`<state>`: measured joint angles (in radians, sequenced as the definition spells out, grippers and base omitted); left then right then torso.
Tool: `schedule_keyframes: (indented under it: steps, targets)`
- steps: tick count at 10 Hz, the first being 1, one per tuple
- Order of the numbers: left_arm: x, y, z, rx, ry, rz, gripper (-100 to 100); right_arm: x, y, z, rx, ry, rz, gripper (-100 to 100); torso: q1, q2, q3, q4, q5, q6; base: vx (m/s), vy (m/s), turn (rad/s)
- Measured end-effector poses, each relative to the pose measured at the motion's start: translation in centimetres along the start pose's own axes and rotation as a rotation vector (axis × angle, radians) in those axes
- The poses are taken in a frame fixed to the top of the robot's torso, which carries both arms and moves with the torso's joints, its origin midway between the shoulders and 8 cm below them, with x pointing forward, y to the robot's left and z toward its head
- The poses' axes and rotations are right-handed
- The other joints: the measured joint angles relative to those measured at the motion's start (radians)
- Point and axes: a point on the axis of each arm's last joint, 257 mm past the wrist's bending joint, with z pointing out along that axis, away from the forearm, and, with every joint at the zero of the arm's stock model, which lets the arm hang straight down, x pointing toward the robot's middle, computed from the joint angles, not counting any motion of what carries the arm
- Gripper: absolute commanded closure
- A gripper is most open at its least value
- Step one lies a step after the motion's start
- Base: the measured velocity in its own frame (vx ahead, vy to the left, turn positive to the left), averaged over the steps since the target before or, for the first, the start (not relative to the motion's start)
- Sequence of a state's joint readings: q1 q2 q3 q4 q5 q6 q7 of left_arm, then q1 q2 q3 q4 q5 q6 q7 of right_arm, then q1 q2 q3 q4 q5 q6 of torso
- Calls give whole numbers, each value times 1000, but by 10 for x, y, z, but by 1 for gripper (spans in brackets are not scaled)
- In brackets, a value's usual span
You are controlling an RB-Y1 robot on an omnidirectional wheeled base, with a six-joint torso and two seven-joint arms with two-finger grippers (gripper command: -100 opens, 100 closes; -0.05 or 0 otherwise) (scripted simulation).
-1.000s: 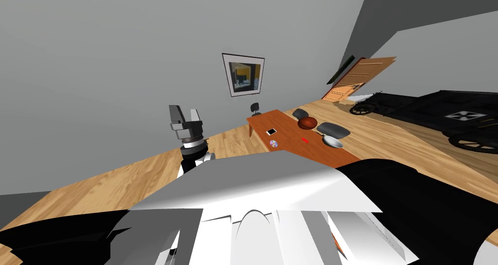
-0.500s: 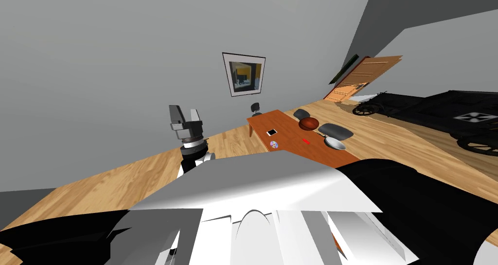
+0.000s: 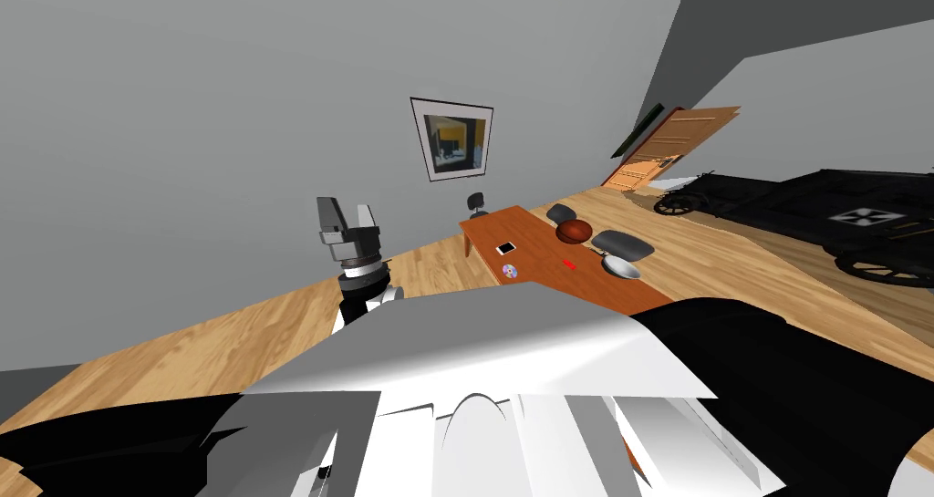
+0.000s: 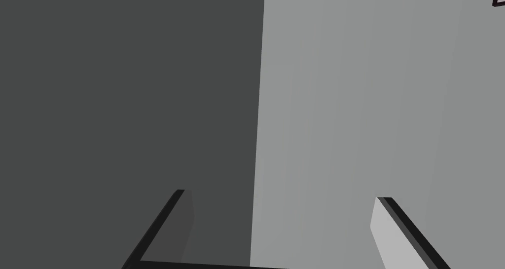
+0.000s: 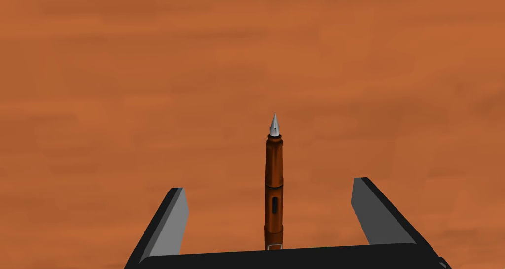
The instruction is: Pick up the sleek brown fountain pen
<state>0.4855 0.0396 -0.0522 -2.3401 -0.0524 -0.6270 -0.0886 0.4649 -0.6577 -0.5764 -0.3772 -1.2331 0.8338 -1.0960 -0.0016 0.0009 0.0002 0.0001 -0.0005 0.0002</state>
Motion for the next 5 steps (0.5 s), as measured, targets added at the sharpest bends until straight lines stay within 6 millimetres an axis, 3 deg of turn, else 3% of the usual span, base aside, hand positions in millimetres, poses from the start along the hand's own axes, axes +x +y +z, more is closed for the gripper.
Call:
schedule_keyframes:
  steps: [1,5]
  targets:
    - [0,0,0,0,0,0,0,0,0,0,0,0,-3,100,0,0,0,0,0,0,0,0,0]
    - [0,0,0,0,0,0,0,0,1,0,-1,0,0,100,0,1,1,0,-1,-1,0,0,0]
